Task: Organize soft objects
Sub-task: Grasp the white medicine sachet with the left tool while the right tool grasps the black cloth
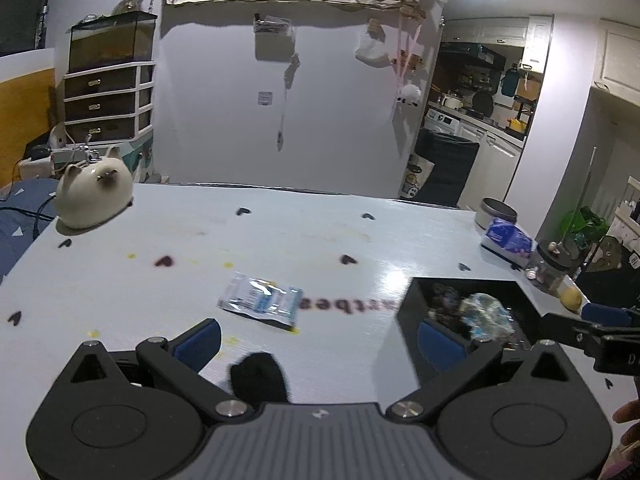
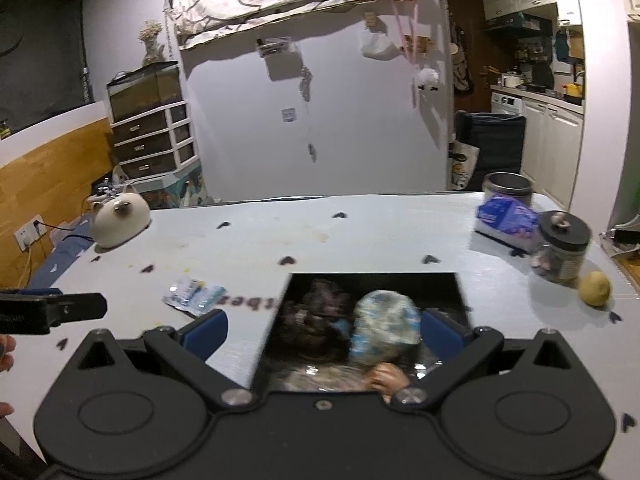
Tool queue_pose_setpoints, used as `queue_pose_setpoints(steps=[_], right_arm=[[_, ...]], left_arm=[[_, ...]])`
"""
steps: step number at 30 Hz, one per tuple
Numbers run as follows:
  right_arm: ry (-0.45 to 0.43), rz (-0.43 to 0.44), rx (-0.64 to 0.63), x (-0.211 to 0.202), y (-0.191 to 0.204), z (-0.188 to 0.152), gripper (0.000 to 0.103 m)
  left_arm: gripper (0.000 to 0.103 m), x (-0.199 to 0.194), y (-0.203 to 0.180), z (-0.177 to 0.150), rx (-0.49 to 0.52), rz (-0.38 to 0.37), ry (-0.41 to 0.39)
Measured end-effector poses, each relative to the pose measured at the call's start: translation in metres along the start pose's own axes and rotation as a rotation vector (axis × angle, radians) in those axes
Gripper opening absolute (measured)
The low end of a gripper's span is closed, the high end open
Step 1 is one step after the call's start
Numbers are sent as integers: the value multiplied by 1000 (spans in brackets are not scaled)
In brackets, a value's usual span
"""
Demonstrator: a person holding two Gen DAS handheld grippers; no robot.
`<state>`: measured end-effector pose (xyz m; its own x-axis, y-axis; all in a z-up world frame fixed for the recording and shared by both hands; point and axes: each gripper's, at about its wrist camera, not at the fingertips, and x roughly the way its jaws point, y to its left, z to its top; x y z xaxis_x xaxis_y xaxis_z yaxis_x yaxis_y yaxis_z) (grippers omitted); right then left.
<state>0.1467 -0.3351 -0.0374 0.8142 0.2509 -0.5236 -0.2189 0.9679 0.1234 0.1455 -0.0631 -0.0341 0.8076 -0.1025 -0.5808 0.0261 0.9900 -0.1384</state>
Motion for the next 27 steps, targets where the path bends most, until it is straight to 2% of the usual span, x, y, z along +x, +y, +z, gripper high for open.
queue_pose_setpoints(steps=[8,15,18,24,27], right_arm=[[53,20,-12,32,55,5,103],[146,44,-69,75,97,5,103],[198,60,-110,96,116,3,103],[340,118,-289,137,159,-8,103],[405,121,-368,155,175,-15,103]], left_arm=[[103,10,56,15,10,2,8],[103,43,98,30,45,-33,50],[103,66,110,39,74,-45,87],[103,126,120,61,108,-104,179],[103,165,123,64,88,-124,276]])
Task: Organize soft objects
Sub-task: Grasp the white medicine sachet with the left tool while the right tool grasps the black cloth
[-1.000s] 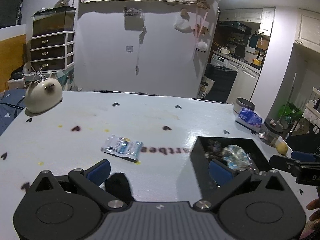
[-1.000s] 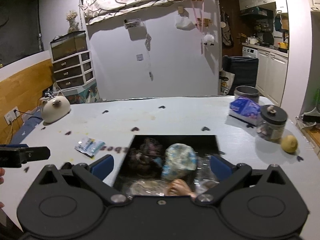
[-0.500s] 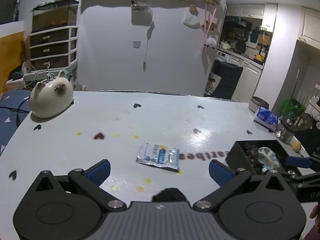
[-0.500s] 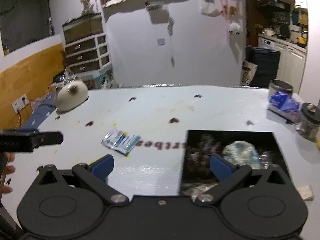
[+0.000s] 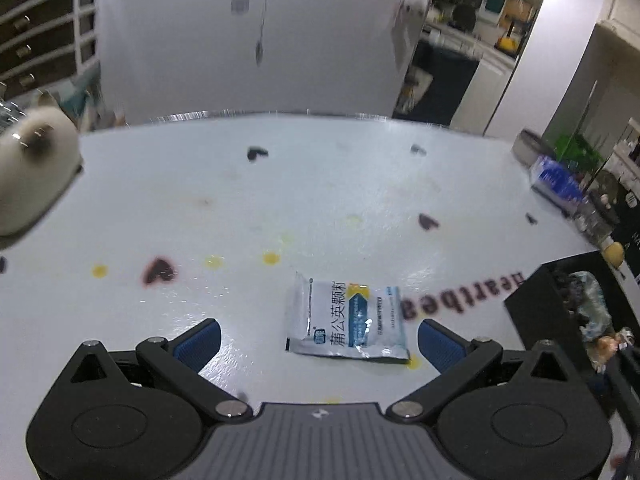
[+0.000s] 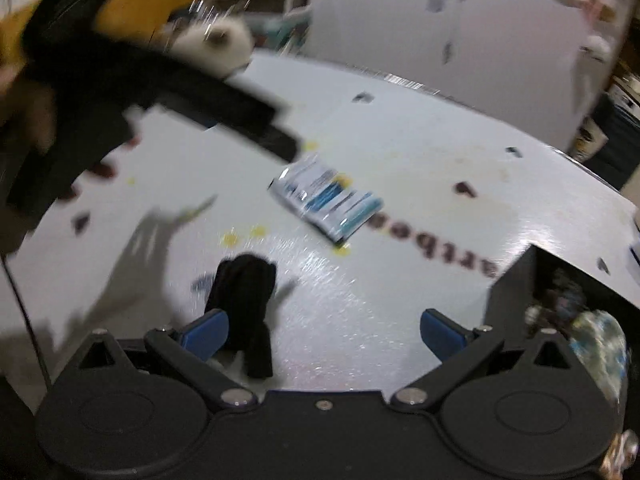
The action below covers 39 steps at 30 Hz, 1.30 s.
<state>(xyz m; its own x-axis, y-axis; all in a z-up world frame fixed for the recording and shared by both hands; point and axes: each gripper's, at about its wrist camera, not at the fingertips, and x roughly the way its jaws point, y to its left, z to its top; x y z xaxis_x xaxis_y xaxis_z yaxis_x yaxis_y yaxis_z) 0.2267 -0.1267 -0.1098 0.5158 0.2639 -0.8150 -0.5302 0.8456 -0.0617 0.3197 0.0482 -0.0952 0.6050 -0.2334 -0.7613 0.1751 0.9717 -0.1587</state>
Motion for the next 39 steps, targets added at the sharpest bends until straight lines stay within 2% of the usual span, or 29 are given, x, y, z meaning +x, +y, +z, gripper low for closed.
queue_pose_setpoints(steps=[3,7,10,13,15,17,23,27,30,33,35,39], right_arm=[[38,31,-31,13,10,6,103],[136,56,-113,31,22,5,103],[154,-7,-117,35,20,5,103],[142,-141,-75,33,7,10,103],[133,-189,-57,30,-3,15,103],[126,-164,-23,22,-9,20,103],[111,-1,182,2,-18,27,103],[120,26,239,-1,-12,27,103],[130,51,317,-1,-14,26,102],[148,125,407,5,-22,27,101],[171,175,451,12,-25,26,97],[200,238,488,22,-19,28,96]], left_arm=[[103,26,2,8,3,-12,52],[103,47,1,16,30,-30,88],[103,59,-3,19,39,-46,106],[103,69,-9,21,53,-58,124],[103,75,-14,22,64,-64,131],[103,81,-18,21,77,-61,137],[103,98,-25,18,95,-17,167],[102,106,-31,19,91,35,181],[92,107,-34,17,122,46,182],[83,101,-32,14,135,61,160],[80,96,-26,13,132,40,150],[72,84,-9,11,97,9,130]])
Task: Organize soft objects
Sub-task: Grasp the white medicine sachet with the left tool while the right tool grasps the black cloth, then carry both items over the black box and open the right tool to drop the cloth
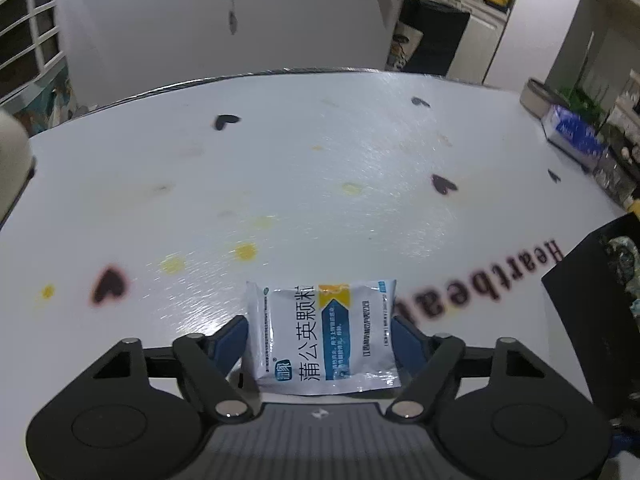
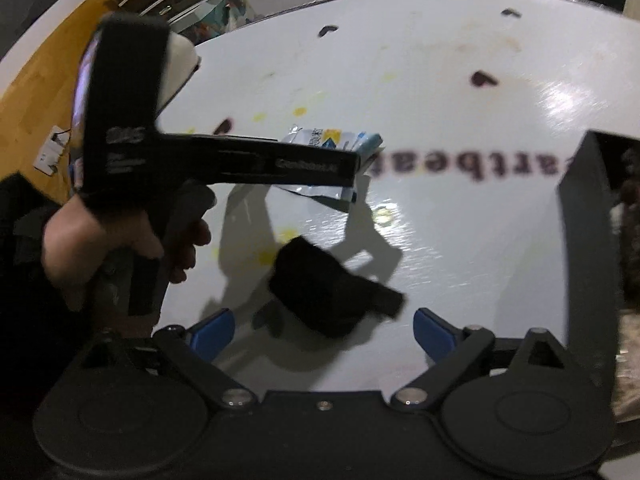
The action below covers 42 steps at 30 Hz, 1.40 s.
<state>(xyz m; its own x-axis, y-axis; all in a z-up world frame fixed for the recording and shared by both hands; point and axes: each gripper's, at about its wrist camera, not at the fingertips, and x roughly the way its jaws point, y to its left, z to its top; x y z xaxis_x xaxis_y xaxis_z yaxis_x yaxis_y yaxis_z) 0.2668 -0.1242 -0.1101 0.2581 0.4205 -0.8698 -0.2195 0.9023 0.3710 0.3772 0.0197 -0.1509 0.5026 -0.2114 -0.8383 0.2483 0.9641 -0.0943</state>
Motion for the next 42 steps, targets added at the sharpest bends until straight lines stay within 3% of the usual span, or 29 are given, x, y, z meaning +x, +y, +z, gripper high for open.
queue_pose_setpoints(steps=[6,14,18,20,25,33,42], right_arm=[[75,62,82,25,1,6,93],[22,-41,114,36,9,20,90],[6,-60,147,43,6,25,78],[9,-72,147,46,8,27,78],[-4,-140,18,51,24,24,67],[-33,-117,-47,41,25,11,31],[-144,-64,-94,4,28,-7,25]], left_arm=[[69,-25,28,-18,-68,11,-22],[67,-53,64,-51,-190,42,-30],[67,-67,76,-68,-255,57,-36],[67,-73,79,-75,-283,66,-40],[67,-86,83,-90,-325,81,-45],[67,-103,78,-101,-328,82,-62],[67,-128,63,-104,-316,91,-110]])
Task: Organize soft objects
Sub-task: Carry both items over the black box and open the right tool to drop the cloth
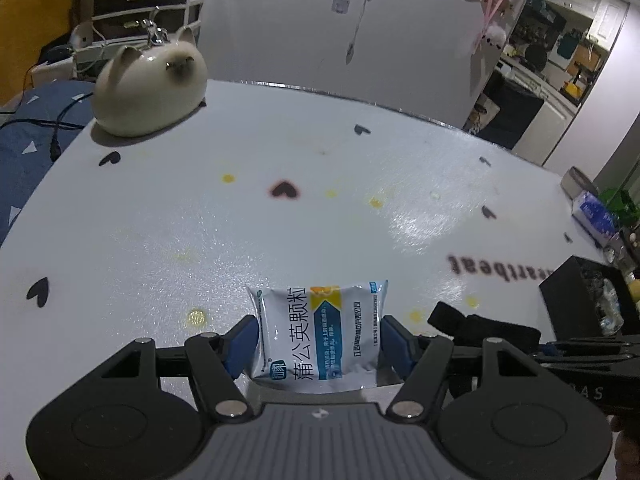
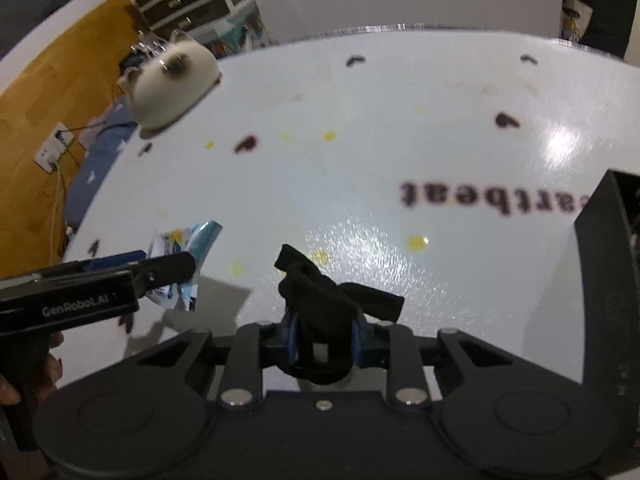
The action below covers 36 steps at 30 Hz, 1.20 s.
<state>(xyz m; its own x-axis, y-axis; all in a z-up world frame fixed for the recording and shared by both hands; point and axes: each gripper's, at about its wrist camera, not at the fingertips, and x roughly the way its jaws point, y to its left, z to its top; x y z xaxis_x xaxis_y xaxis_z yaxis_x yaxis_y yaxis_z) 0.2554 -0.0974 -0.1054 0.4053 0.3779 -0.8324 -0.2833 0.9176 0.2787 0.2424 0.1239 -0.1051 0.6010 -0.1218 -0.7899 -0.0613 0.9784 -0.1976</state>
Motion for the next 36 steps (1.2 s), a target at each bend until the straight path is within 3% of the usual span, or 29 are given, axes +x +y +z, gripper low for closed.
queue_pose_setpoints(steps=[14,21,27,36], right_arm=[[-248,32,-33,-92,-23,-14,25],[-309,55,-9,-123,-57,-21,25],[-334,51,9,-146,-95,-28,25],[-358,-10,106,-177,-170,-43,26]], left_arm=[[67,-64,-38,-7,-14,-24,-136],[67,-82,-79,-8,-8,-40,-194],[67,-85,-122,-14,6,-59,-192],[67,-72,-199,-25,44,-148,-143]])
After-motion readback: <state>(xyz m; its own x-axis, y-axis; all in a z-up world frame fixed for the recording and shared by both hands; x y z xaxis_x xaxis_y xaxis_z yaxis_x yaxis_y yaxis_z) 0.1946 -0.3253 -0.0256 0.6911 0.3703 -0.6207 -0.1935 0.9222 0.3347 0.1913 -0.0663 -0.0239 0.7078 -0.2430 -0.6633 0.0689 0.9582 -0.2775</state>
